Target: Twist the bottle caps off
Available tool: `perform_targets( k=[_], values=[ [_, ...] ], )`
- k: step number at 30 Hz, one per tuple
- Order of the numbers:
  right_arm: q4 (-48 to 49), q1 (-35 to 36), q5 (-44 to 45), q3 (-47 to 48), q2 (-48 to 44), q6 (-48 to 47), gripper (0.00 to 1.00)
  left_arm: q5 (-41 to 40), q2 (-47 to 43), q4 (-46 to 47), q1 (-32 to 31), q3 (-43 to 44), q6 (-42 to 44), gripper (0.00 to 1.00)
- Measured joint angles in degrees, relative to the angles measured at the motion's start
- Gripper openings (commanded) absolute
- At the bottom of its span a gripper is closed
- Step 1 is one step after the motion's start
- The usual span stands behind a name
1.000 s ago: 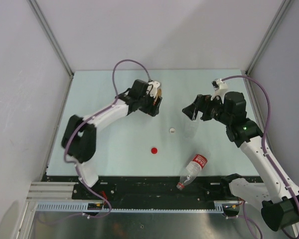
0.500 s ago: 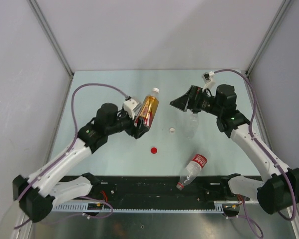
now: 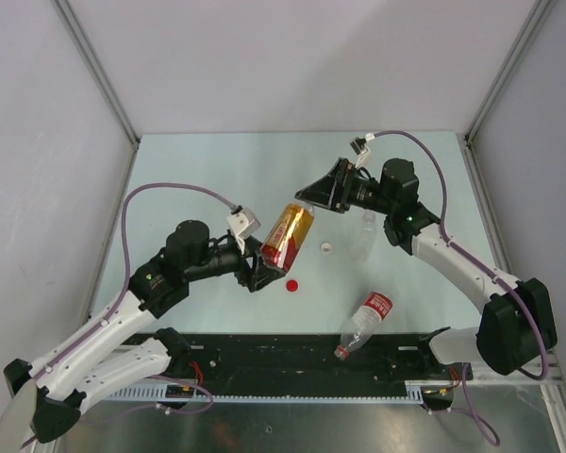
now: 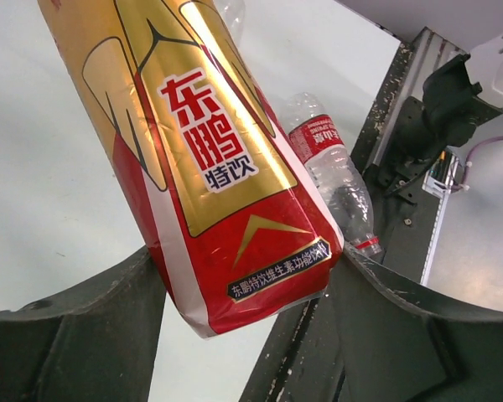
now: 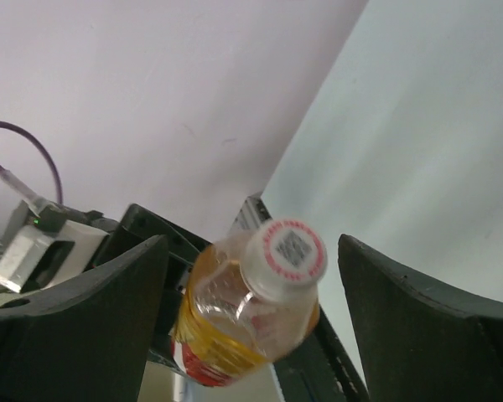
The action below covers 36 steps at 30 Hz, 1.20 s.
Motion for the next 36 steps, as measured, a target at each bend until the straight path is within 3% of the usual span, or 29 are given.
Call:
perform_targets(
  k=[3, 7, 9, 11, 14, 16, 21, 30, 36],
  values=[
    [2.95, 0.37, -0.92, 0.0, 0.92, 2.21, 0.55, 0.61, 0.0, -0.02, -0.66, -0.09, -0.04, 0.38],
    [5.6, 0.48, -1.64, -0.04, 2.19, 5.27, 0.11, 0.87, -0.11, -0.15, -0.85, -0.09, 0.02, 0.4],
    [6.19, 0.48, -1.88, -0.04, 2.38, 6.49, 0.03, 0.79, -0.07, -0.26, -0.96, -0.35, 0.02, 0.44],
    [6.25, 0.48, -2.03, -0.04, 2.43, 6.75, 0.01, 0.68, -0.11, -0.24, -1.01, -0.37, 0.0, 0.53],
    [6.1, 0.5, -1.95, -0.04, 2.4, 6.4, 0.0, 0.35, -0.07, -0.28, -1.03, -0.37, -0.04, 0.85],
    [5.46, 0.52, -1.81, -0.04, 2.23, 5.9, 0.0, -0.37, -0.07, -0.39, -1.07, -0.37, -0.26, 0.96],
    [1.95, 0.81, -0.42, -0.04, 0.17, 1.33, 0.0, -3.8, 0.46, -0.37, -1.11, 0.37, -3.91, 0.99],
    [-3.02, 1.55, 3.15, -0.04, -4.61, -4.61, 0.0, -2.91, 8.9, 0.46, -1.11, 8.98, -9.35, 0.99],
    [-6.19, 1.95, 6.21, -0.04, -6.86, -6.95, 0.0, -1.75, 13.18, 1.05, -1.11, 10.1, -10.95, 0.99]
  ],
)
